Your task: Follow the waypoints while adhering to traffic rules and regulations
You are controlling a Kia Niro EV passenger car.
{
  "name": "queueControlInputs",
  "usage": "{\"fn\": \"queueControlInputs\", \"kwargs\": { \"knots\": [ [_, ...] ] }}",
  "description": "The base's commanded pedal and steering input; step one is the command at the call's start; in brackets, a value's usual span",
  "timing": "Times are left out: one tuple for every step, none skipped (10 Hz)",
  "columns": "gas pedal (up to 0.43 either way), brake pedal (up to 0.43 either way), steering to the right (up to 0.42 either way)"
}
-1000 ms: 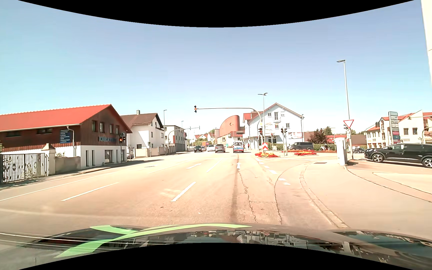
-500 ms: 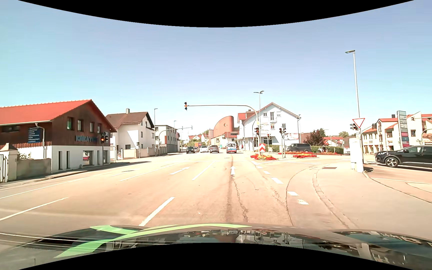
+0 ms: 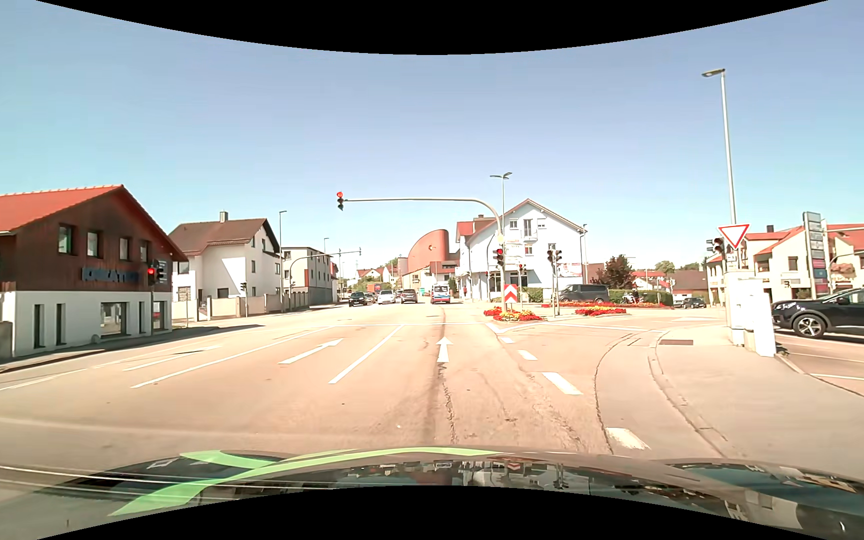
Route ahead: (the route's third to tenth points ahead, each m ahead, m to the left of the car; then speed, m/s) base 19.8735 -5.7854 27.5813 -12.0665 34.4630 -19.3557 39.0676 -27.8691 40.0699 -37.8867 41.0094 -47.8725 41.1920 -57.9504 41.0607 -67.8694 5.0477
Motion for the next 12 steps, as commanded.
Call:
{"fn": "queueControlInputs", "kwargs": {
  "knots": [
    [0.087,0.0,0.102],
    [0.059,0.0,0.119],
    [0.047,0.0,0.13],
    [0.028,0.0,0.136],
    [0.008,0.0,0.133],
    [0.0,0.0,0.12],
    [0.0,0.0,0.108],
    [0.0,0.0,0.098],
    [0.0,0.0,0.091],
    [0.0,0.0,0.088],
    [0.0,0.0,0.088],
    [0.0,0.0,0.088]
  ]
}}
